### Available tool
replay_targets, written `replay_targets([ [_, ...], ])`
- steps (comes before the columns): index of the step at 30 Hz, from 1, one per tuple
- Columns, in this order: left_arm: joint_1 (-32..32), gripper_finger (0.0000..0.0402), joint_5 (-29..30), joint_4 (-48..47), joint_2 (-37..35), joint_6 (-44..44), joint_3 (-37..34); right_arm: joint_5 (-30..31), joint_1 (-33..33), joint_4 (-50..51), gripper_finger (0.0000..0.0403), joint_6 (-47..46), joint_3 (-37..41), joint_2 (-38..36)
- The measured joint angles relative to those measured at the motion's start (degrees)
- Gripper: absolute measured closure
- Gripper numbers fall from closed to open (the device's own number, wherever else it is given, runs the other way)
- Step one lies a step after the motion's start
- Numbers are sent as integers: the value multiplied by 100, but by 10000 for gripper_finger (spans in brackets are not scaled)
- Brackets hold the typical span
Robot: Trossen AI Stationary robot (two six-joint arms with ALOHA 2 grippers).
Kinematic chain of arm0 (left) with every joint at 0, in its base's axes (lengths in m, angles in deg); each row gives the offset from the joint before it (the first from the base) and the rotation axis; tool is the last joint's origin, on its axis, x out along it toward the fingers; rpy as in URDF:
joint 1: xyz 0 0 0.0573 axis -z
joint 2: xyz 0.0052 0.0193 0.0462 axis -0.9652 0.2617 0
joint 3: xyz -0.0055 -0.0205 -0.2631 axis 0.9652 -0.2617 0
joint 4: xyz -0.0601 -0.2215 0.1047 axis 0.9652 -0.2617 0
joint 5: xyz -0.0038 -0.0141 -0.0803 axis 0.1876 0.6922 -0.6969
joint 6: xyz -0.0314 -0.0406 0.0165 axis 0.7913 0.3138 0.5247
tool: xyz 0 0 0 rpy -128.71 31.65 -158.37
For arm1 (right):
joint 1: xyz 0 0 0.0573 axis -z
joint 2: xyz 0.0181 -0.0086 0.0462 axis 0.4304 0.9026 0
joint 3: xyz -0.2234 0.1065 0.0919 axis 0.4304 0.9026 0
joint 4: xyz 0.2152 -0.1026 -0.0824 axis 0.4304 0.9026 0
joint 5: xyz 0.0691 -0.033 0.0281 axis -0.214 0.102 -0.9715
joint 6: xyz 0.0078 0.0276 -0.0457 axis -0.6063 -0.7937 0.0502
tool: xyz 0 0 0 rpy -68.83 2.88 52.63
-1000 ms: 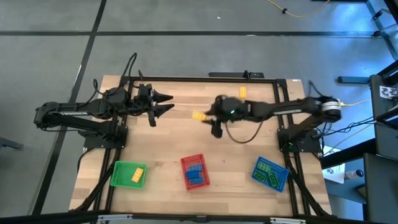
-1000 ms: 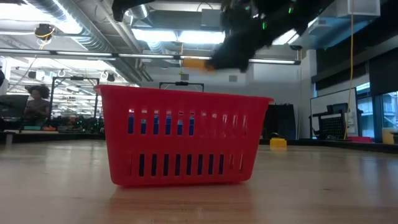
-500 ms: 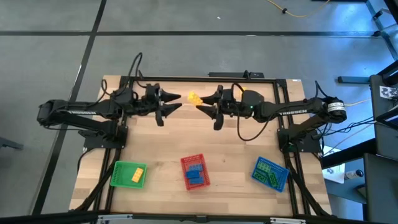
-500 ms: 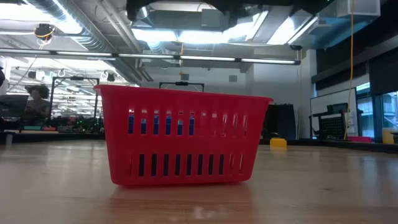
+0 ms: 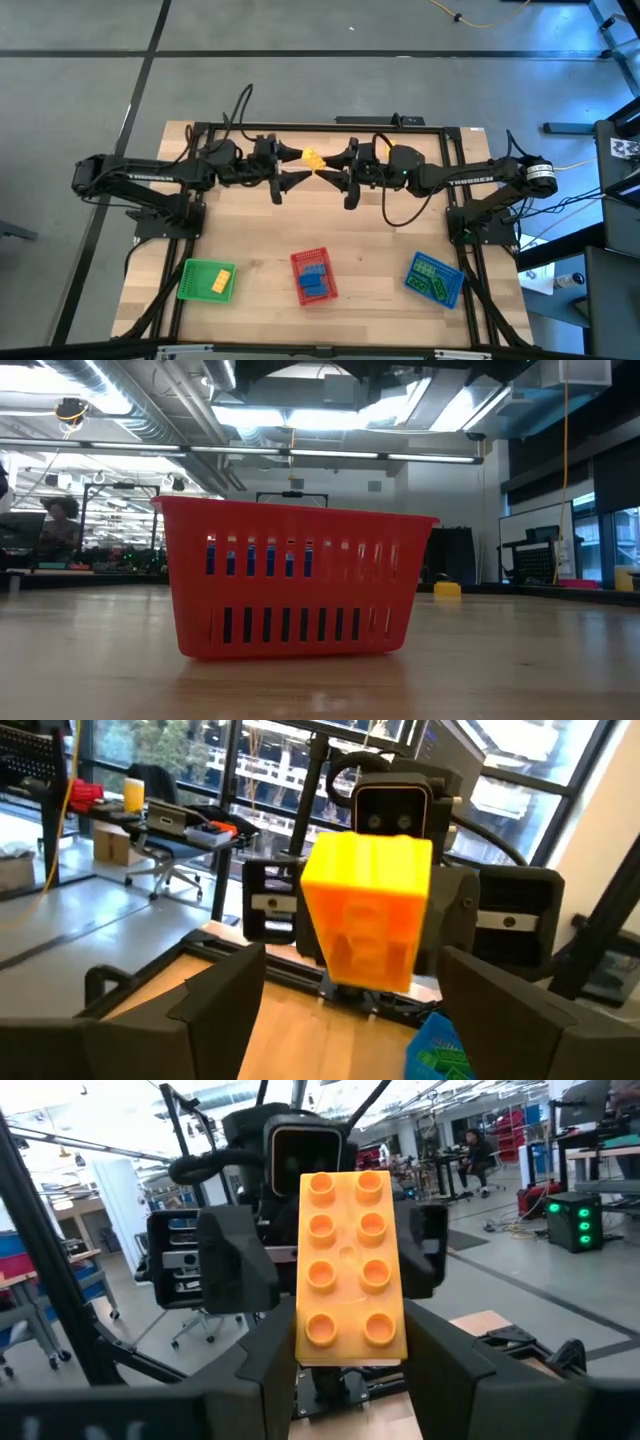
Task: Sort & place blocks by color
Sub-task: Put the bottom yellow game piece into the green bin
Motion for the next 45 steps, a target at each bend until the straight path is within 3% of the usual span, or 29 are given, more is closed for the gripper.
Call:
replay_targets([
  [7, 0, 112, -347, 189, 206, -150, 160, -457, 0, 43, 256, -3, 0, 0],
  [16, 0, 126, -556, 375, 215, -154, 166, -556, 0, 80, 256, -5, 0, 0],
  [20, 0, 159, -544, 472, 215, -135, 166, -556, 0, 83, 256, -4, 0, 0],
  [28, -4, 273, -554, 481, 212, -97, 166, -570, 2, 128, 256, 7, 0, -5],
  [37, -7, 273, -526, 404, 212, -114, 166, -551, 2, 126, 190, -4, 0, -7],
  [45, -7, 273, -528, 359, 196, -112, 166, -556, 49, 257, 164, -26, 0, -247],
])
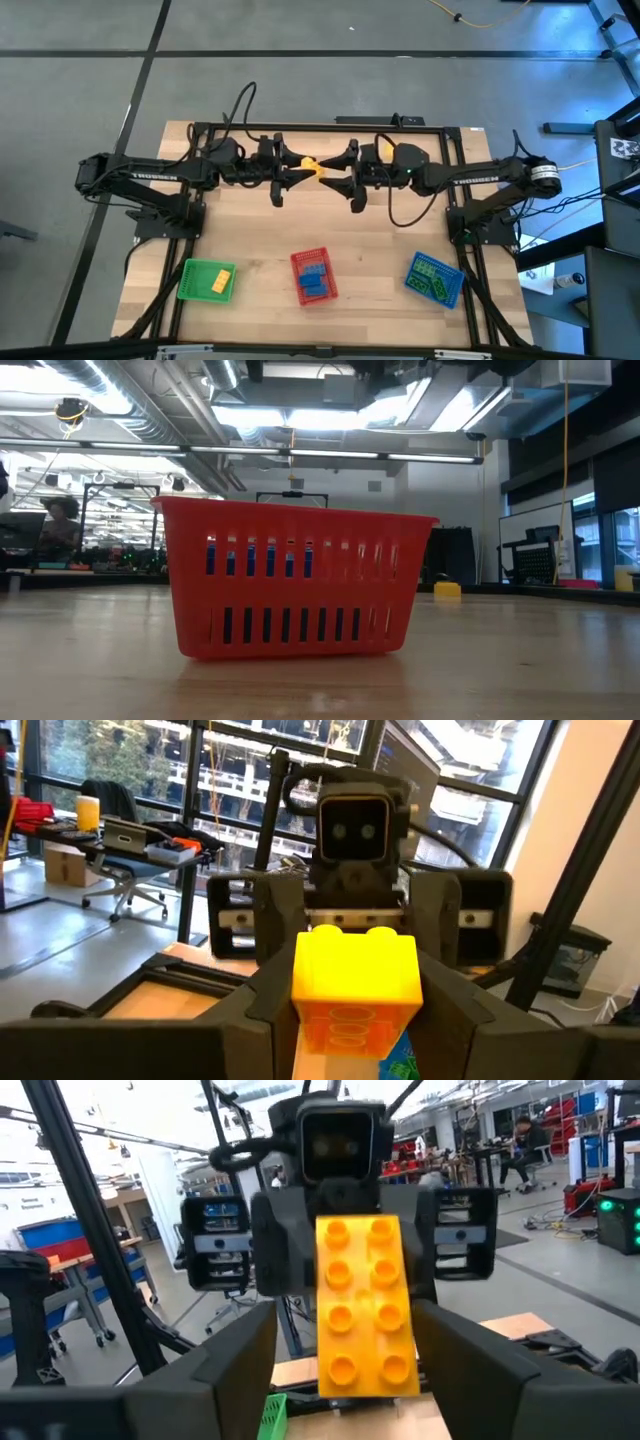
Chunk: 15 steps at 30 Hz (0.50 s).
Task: Sort & place blocks by color
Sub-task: Put the bottom yellow game piece into the green bin
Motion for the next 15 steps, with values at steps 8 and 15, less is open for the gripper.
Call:
replay_targets([
  [8, -22, 273, 207, -773, -412, -37, -2, 7, 148, 1739, 113, 6, 0, -824],
  [15, -52, 273, 125, -1779, -1104, -32, -4, 8, 189, 3285, 85, 132, 0, -1384],
])
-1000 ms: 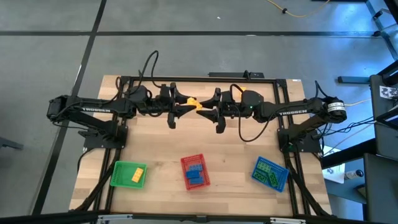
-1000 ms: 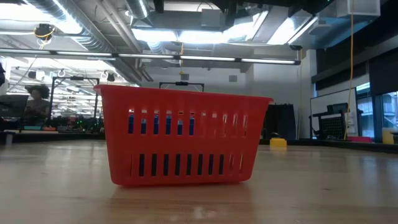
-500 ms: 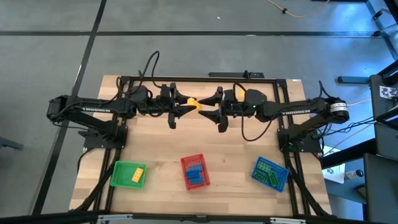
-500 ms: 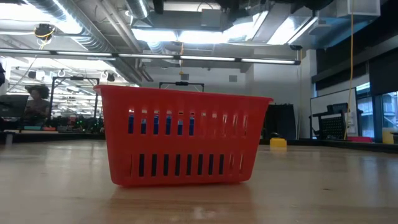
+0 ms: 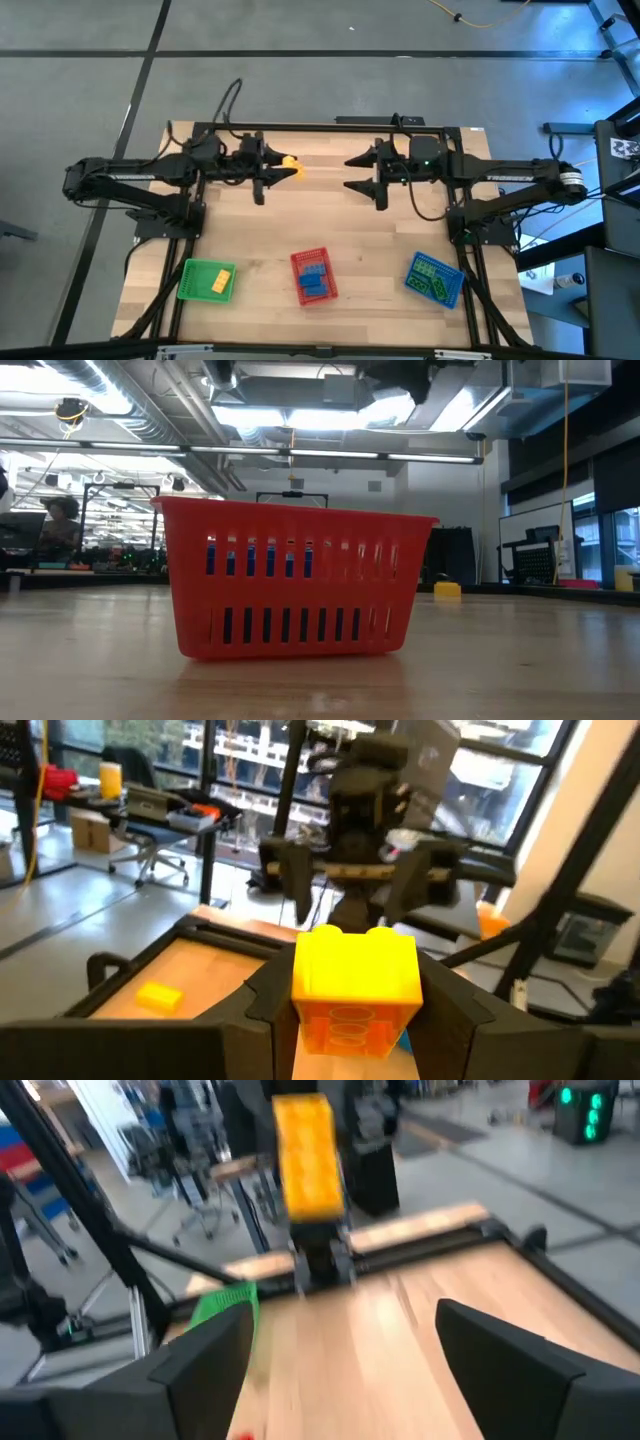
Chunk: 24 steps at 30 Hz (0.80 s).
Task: Sort & place blocks by color
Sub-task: Put the bottom yellow game piece into the green bin
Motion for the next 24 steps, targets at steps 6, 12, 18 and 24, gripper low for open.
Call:
replay_targets([
  [6, 206, 273, -29, -320, -584, 134, -233, -3, 0, 499, 84, -18, 268, -275],
  [12, 641, 273, 519, 106, -1083, 569, -992, 2, 0, -168, 84, -515, 970, -574],
  [18, 872, 273, 1024, 265, -1265, 586, -1185, 1, 0, -966, 84, -840, 1200, -637],
  [24, 875, 273, 1001, 234, -1263, 605, -1171, 1, 0, -1002, 84, -881, 1200, -633],
])
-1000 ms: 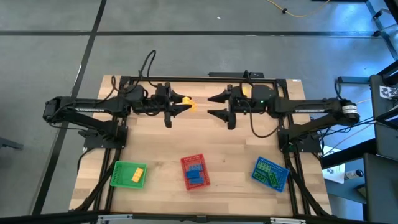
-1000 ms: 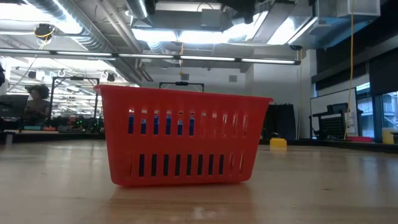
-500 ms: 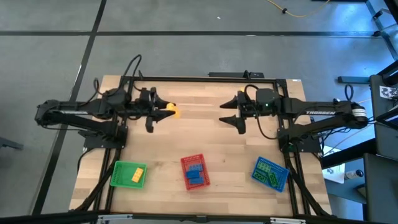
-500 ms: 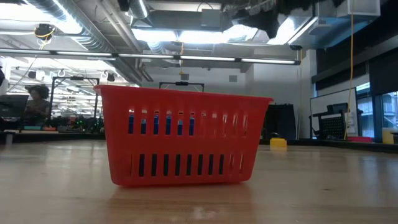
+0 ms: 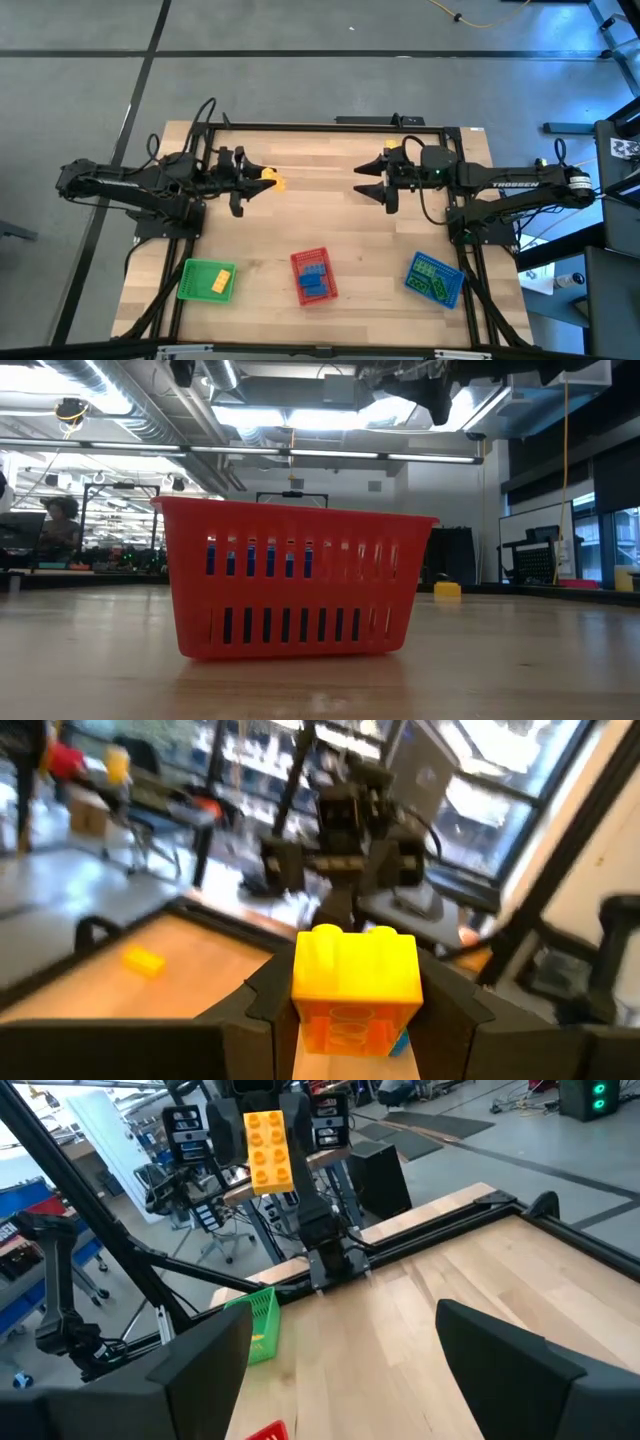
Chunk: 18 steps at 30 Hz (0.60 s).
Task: Sort & place blocks by color
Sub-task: Put the bottom yellow game piece into the green bin
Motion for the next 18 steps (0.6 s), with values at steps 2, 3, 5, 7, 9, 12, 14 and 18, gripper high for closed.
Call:
replay_targets([
  [2, 68, 273, -203, -491, 9, 78, 178, 0, 0, 0, 84, -4, 0, 0],
  [3, 142, 273, -291, -909, 32, 156, 335, 0, 0, 0, 84, -21, 0, 0],
  [5, 359, 273, -388, -1944, 187, 398, 698, 0, 0, -2, 84, -85, 0, 0],
  [7, 637, 273, -392, -3173, 371, 828, 1031, 0, 0, -2, 84, -136, 0, 2],
  [9, 1004, 273, -458, -4214, 564, 1472, 1265, 0, 0, 0, 84, -136, 0, 2],
  [12, 1740, 273, -664, -5231, 849, 2692, 1335, 0, -1, 1, 84, -137, 0, 4],
  [14, 2317, 273, -724, -5669, 1077, 3623, 1266, 0, -2, 21, 84, -136, 0, 4],
  [18, 3485, 273, -755, -5957, 1630, 5454, 1097, 0, -2, 54, 84, -136, 0, 4],
])
